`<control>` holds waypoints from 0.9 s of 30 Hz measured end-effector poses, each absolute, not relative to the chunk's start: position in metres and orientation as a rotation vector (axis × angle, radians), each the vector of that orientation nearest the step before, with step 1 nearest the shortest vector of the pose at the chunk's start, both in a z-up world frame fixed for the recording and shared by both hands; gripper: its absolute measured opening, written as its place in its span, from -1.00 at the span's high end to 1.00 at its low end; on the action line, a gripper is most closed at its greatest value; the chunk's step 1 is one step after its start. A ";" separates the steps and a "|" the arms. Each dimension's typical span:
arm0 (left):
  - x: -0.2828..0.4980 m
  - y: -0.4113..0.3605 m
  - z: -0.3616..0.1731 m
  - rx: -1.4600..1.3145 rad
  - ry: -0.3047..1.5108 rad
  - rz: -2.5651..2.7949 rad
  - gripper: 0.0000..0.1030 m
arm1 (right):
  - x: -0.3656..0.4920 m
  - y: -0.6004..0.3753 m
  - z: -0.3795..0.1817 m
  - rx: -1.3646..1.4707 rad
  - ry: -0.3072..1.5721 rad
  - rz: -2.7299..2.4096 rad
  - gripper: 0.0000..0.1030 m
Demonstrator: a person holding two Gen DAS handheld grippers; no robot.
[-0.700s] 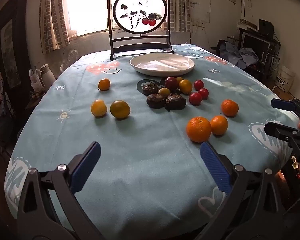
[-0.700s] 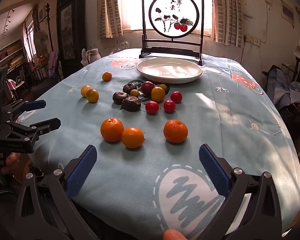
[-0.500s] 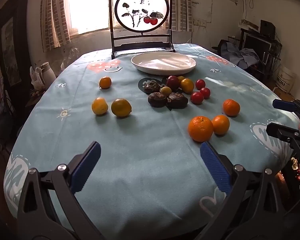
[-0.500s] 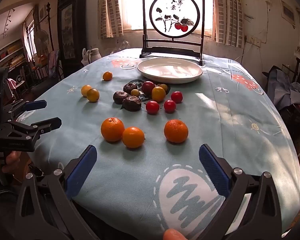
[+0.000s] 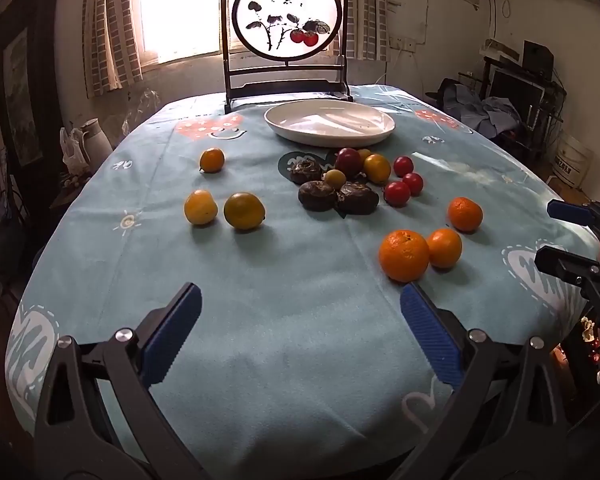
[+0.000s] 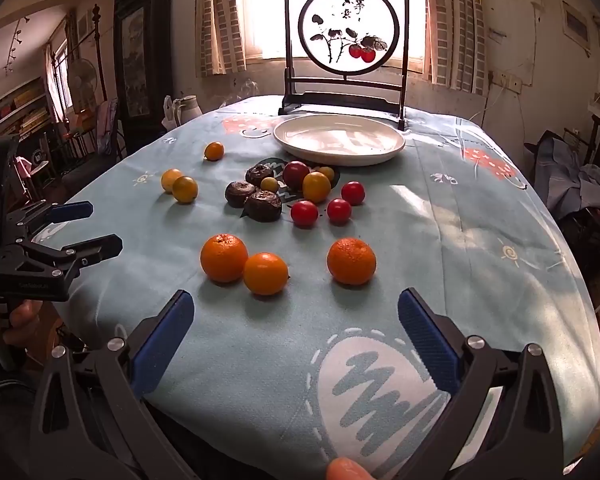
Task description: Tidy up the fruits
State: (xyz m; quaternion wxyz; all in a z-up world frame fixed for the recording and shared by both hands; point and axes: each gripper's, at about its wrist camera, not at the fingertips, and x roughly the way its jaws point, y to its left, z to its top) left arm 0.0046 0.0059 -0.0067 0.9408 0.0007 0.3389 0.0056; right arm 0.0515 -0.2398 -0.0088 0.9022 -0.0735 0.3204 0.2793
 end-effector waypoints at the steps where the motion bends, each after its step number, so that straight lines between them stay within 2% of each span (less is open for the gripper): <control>1: 0.005 0.006 -0.007 0.000 0.693 0.011 -0.96 | 0.052 -0.240 -0.009 -0.152 0.663 0.576 -0.97; 27: 0.005 0.006 -0.009 0.004 0.698 0.013 -0.96 | 0.056 -0.240 -0.011 -0.155 0.666 0.574 -0.97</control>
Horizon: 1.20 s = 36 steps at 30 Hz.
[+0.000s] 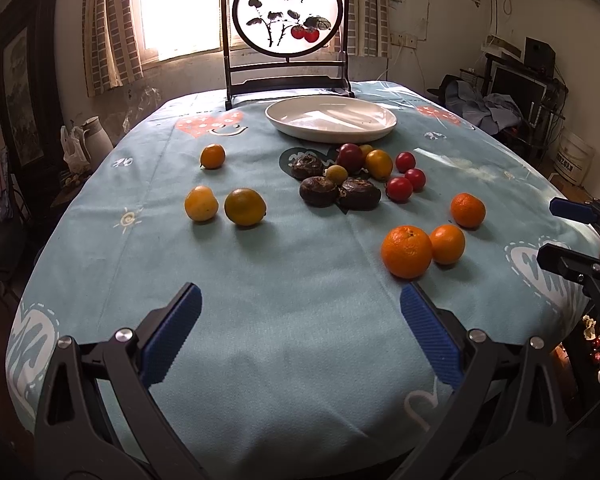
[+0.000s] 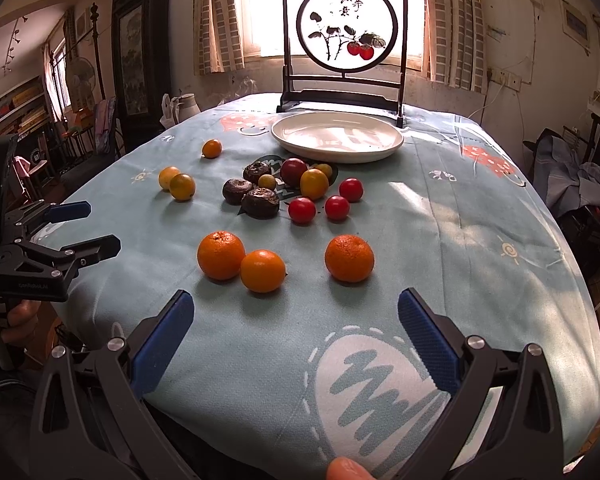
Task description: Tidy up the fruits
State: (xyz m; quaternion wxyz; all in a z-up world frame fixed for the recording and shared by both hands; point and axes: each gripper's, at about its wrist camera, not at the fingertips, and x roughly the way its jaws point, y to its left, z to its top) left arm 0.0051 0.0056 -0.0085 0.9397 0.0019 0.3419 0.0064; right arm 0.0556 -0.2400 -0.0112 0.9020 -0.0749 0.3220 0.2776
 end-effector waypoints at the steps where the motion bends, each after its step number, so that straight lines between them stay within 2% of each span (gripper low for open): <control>1: 0.005 0.006 -0.009 0.004 0.698 0.013 -0.96 | 0.056 -0.240 -0.012 -0.155 0.666 0.573 -0.97; 36: 0.010 0.006 -0.021 0.008 0.716 -0.008 -0.96 | 0.081 -0.244 -0.022 -0.116 0.700 0.564 -0.97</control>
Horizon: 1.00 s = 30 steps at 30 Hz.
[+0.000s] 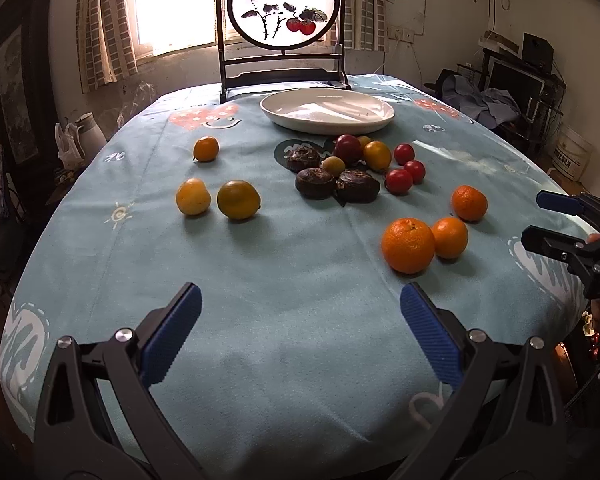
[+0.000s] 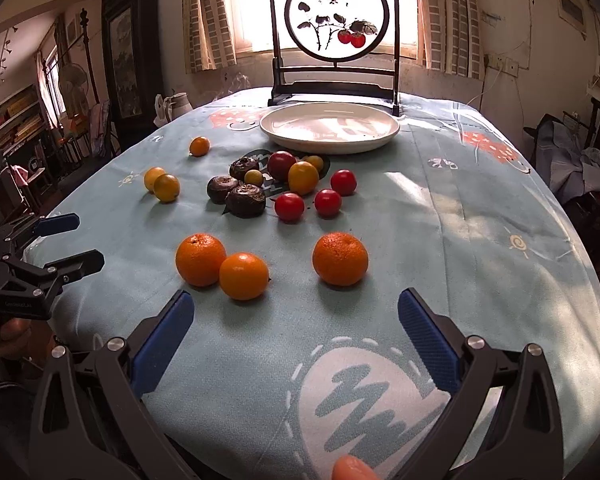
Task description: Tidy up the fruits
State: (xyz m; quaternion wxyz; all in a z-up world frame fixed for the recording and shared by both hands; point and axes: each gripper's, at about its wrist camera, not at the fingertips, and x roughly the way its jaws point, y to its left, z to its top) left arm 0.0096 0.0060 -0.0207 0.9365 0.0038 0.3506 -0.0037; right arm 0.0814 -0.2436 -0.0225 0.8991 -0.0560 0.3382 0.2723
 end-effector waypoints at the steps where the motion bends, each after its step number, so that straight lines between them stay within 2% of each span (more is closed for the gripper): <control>1: 0.010 0.005 -0.022 0.009 0.718 -0.015 -0.96 | 0.087 -0.244 -0.024 -0.108 0.703 0.555 -0.97; 2: 0.011 0.004 -0.023 0.010 0.720 -0.023 -0.96 | 0.094 -0.244 -0.026 -0.104 0.709 0.545 -0.95; 6: 0.015 -0.001 -0.026 0.018 0.725 -0.064 -0.96 | 0.126 -0.247 -0.038 -0.081 0.768 0.508 -0.46; 13: 0.032 -0.015 -0.027 0.042 0.747 -0.218 -0.95 | 0.160 -0.240 -0.059 -0.062 0.893 0.557 -0.35; 15: 0.040 -0.020 -0.027 0.052 0.753 -0.261 -0.94 | 0.164 -0.239 -0.061 -0.058 0.895 0.573 -0.08; 17: 0.050 -0.027 -0.028 0.074 0.767 -0.294 -0.87 | 0.166 -0.238 -0.064 -0.048 0.905 0.581 0.08; 21: 0.067 -0.041 -0.033 0.142 0.794 -0.375 -0.63 | 0.165 -0.244 -0.064 -0.007 0.900 0.609 0.13; 23: 0.073 -0.045 -0.035 0.179 0.808 -0.411 -0.44 | 0.164 -0.245 -0.064 0.001 0.901 0.618 0.13; 26: 0.083 -0.049 -0.038 0.223 0.825 -0.439 -0.35 | 0.165 -0.244 -0.063 0.001 0.902 0.622 0.13; 30: 0.093 -0.052 -0.043 0.259 0.847 -0.478 -0.35 | 0.166 -0.245 -0.064 0.010 0.902 0.630 0.13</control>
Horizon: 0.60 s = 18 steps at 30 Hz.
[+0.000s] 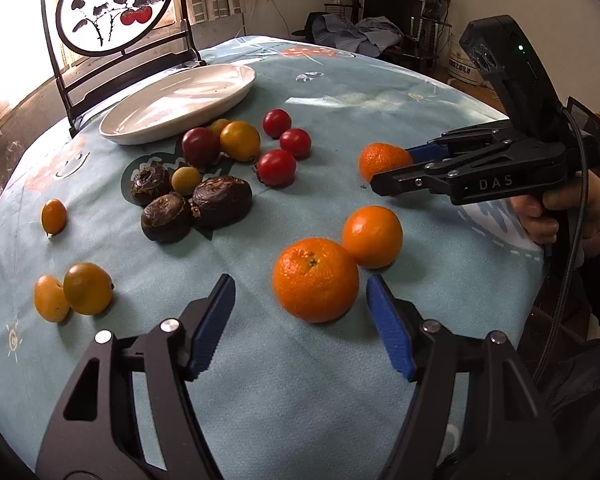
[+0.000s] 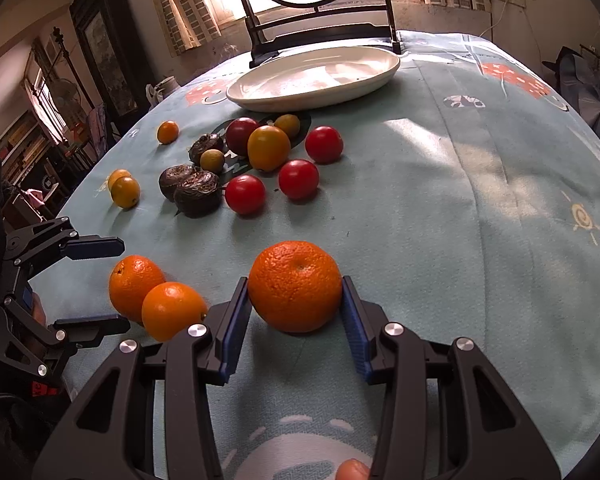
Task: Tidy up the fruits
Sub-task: 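Grasp a large orange with the right tool while the left tool grasps another orange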
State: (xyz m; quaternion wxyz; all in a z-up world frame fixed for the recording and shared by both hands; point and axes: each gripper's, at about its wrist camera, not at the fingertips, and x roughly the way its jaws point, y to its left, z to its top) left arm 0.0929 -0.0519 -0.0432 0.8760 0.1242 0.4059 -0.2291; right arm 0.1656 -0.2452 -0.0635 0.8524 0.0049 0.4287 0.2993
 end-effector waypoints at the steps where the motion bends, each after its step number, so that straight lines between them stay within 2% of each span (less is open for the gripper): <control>1: 0.096 -0.053 -0.045 0.268 0.852 -0.484 -0.35 | 0.166 -0.246 -0.064 0.013 0.903 0.631 0.13; 3: 0.101 -0.055 -0.048 0.277 0.865 -0.493 -0.31 | 0.166 -0.246 -0.064 0.015 0.904 0.635 0.12; 9: 0.109 -0.055 -0.055 0.236 0.920 -0.587 0.10 | 0.167 -0.245 -0.063 0.006 0.911 0.641 0.13; 14: 0.113 -0.047 -0.050 0.197 0.937 -0.594 0.12 | 0.177 -0.243 -0.057 0.015 0.913 0.650 0.13; 18: 0.136 -0.024 -0.015 0.138 0.879 -0.537 0.12 | 0.205 -0.239 -0.038 0.058 0.877 0.668 0.13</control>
